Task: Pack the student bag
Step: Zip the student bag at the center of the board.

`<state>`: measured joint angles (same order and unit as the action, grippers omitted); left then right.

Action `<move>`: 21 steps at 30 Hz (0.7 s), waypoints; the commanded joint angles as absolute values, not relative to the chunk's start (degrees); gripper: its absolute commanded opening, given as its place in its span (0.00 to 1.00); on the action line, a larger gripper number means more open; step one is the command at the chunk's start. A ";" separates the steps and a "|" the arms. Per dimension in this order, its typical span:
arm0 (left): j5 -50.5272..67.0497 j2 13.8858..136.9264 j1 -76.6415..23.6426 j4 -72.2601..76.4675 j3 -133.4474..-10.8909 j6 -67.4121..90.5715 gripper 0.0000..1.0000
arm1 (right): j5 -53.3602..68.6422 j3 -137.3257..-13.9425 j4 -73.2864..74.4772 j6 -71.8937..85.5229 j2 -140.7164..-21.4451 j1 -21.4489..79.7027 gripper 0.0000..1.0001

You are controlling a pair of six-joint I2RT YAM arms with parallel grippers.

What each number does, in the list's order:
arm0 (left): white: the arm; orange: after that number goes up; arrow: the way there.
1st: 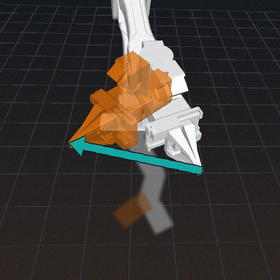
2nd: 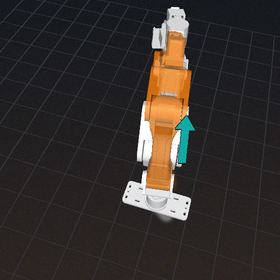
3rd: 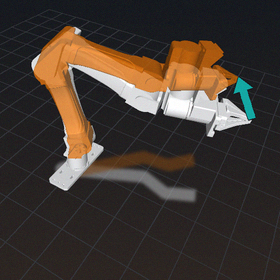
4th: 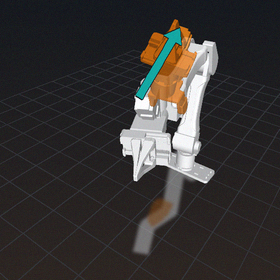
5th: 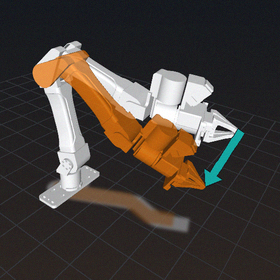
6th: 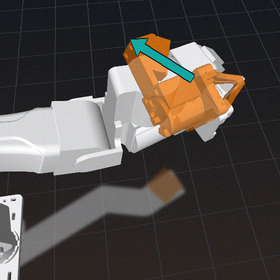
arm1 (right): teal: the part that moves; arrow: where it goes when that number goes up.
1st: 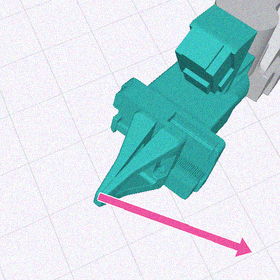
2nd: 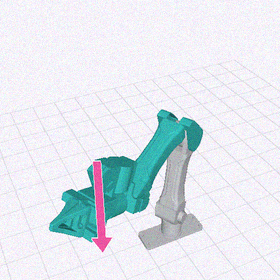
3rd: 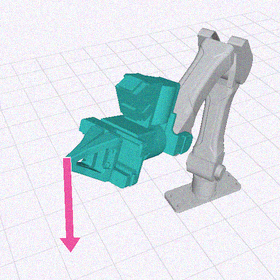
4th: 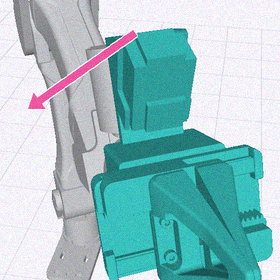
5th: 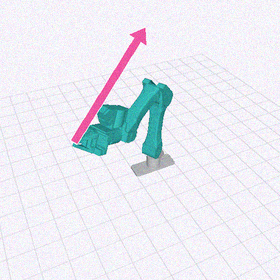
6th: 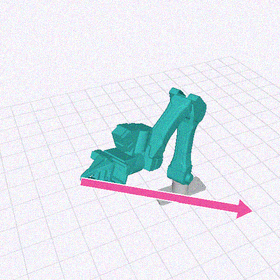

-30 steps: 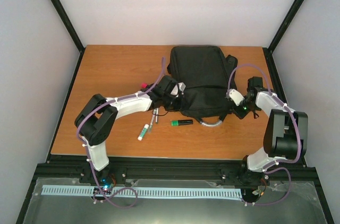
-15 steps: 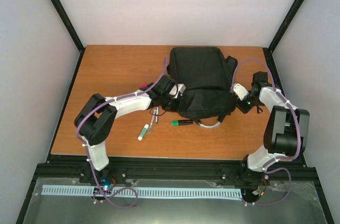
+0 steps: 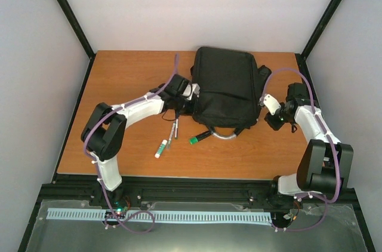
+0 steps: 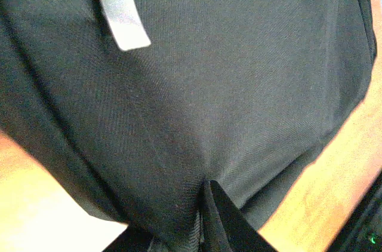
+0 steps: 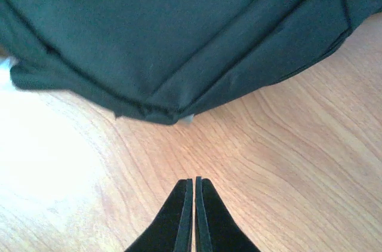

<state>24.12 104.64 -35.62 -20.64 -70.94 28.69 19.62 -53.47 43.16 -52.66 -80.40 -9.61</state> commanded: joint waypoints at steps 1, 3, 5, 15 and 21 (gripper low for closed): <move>18.51 106.04 -32.65 -19.97 -79.00 26.32 0.22 | 22.15 -52.74 43.91 -51.06 -80.68 -8.48 0.03; 16.05 105.88 -32.66 -22.02 -80.41 26.84 0.42 | 22.63 -53.01 43.92 -49.98 -81.06 -8.49 0.03; 14.31 104.59 -32.74 -23.16 -80.14 27.89 0.52 | 22.25 -51.86 42.60 -49.05 -80.67 -8.45 0.07; 6.92 97.98 -44.04 -18.90 -76.72 15.15 0.65 | 27.73 -50.35 36.73 -45.52 -85.84 -8.45 0.39; 2.36 102.99 -51.32 -10.86 -77.39 1.02 0.64 | 32.31 -56.95 37.71 -41.66 -92.11 -8.46 0.42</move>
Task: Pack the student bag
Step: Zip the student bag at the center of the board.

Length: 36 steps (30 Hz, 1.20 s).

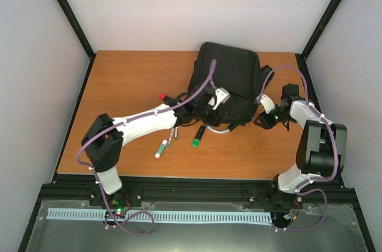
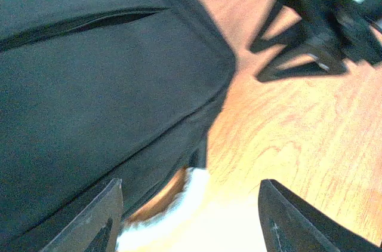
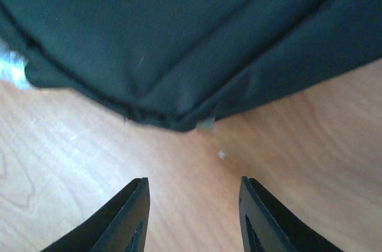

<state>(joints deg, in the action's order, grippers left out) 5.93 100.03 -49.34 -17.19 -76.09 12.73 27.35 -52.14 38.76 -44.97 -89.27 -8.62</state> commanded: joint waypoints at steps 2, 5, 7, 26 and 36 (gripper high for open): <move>0.97 105.69 -52.55 -9.53 -78.77 -2.59 0.64 | 33.33 -59.27 39.44 -40.34 -92.95 -8.86 0.41; 0.17 109.95 -54.31 -9.68 -82.43 -7.37 0.63 | 33.03 -60.85 40.67 -38.37 -91.86 -10.34 0.41; 0.09 112.68 -55.38 -10.06 -85.07 -9.74 0.64 | 32.69 -60.86 41.00 -37.79 -90.50 -11.81 0.42; -18.75 130.74 -61.92 -6.00 -100.74 -22.57 0.59 | 34.62 -54.72 43.49 -39.37 -88.88 -19.78 0.52; -23.40 130.43 -61.97 -3.35 -101.09 -22.10 0.16 | 35.67 -52.16 42.28 -40.19 -90.47 -19.78 0.52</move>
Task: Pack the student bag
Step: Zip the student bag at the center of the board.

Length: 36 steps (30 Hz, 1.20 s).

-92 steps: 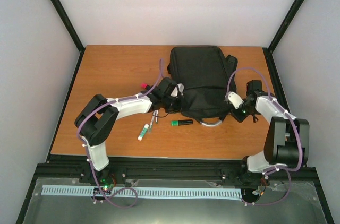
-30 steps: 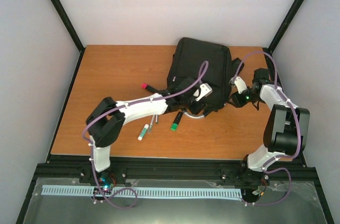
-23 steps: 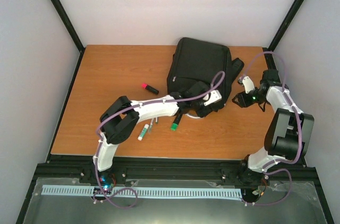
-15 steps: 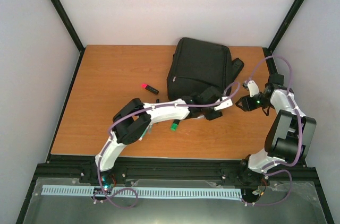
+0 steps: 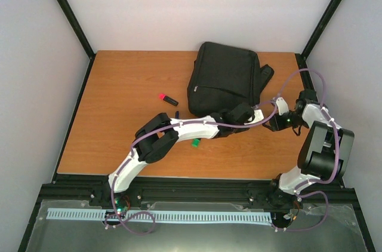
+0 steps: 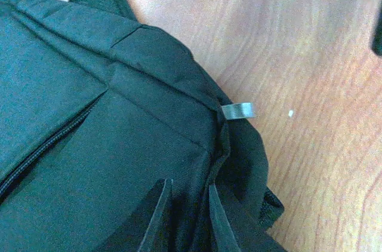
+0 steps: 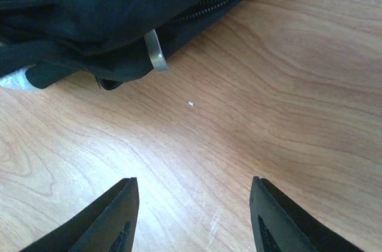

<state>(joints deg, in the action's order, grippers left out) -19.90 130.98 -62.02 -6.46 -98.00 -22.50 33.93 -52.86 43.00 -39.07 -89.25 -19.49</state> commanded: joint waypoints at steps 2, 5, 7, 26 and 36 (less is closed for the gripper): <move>-22.22 129.72 -61.96 -4.42 -101.52 -20.90 0.14 | 36.00 -52.31 42.44 -40.27 -90.53 -19.78 0.52; -19.37 128.49 -61.96 -6.37 -102.18 -19.32 0.18 | 36.13 -52.85 42.77 -40.26 -90.45 -19.78 0.52; -19.50 129.25 -61.96 -8.23 -103.91 -18.77 0.30 | 36.28 -53.14 42.93 -40.02 -90.28 -19.78 0.52; -23.66 136.94 -61.96 -11.69 -111.18 -23.27 0.21 | 36.31 -53.49 44.03 -39.06 -88.46 -19.78 0.52; -18.50 125.31 -61.96 -7.99 -104.42 -14.32 0.01 | 37.68 -55.42 41.55 -38.71 -89.54 -19.70 0.52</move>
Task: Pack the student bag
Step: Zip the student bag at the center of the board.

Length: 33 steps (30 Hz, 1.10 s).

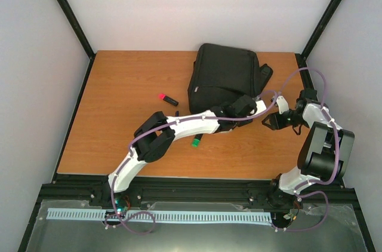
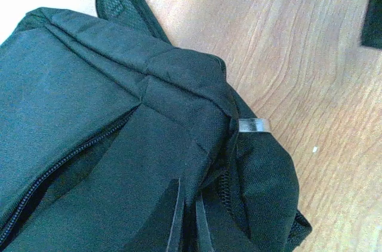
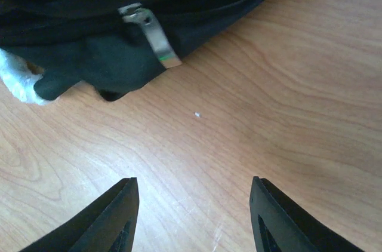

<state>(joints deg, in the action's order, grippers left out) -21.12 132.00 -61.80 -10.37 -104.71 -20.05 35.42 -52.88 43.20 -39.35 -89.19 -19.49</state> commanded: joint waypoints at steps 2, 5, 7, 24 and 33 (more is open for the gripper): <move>-17.84 124.56 -61.96 -8.23 -103.99 -13.06 0.01 | 39.05 -56.62 41.81 -38.23 -90.83 -19.69 0.52; -17.03 124.01 -61.99 -8.50 -103.50 -11.89 0.01 | 41.88 -57.42 42.14 -38.28 -91.40 -19.47 0.52; -16.72 123.80 -61.97 -8.45 -103.24 -11.22 0.01 | 43.97 -57.58 42.44 -38.94 -91.25 -19.32 0.53; -14.73 121.67 -61.96 -8.06 -102.57 -7.91 0.01 | 47.97 -58.57 41.39 -41.84 -95.11 -15.34 0.53; -14.50 121.13 -61.96 -8.09 -102.23 -7.75 0.01 | 49.24 -58.70 41.41 -42.89 -97.09 -14.13 0.22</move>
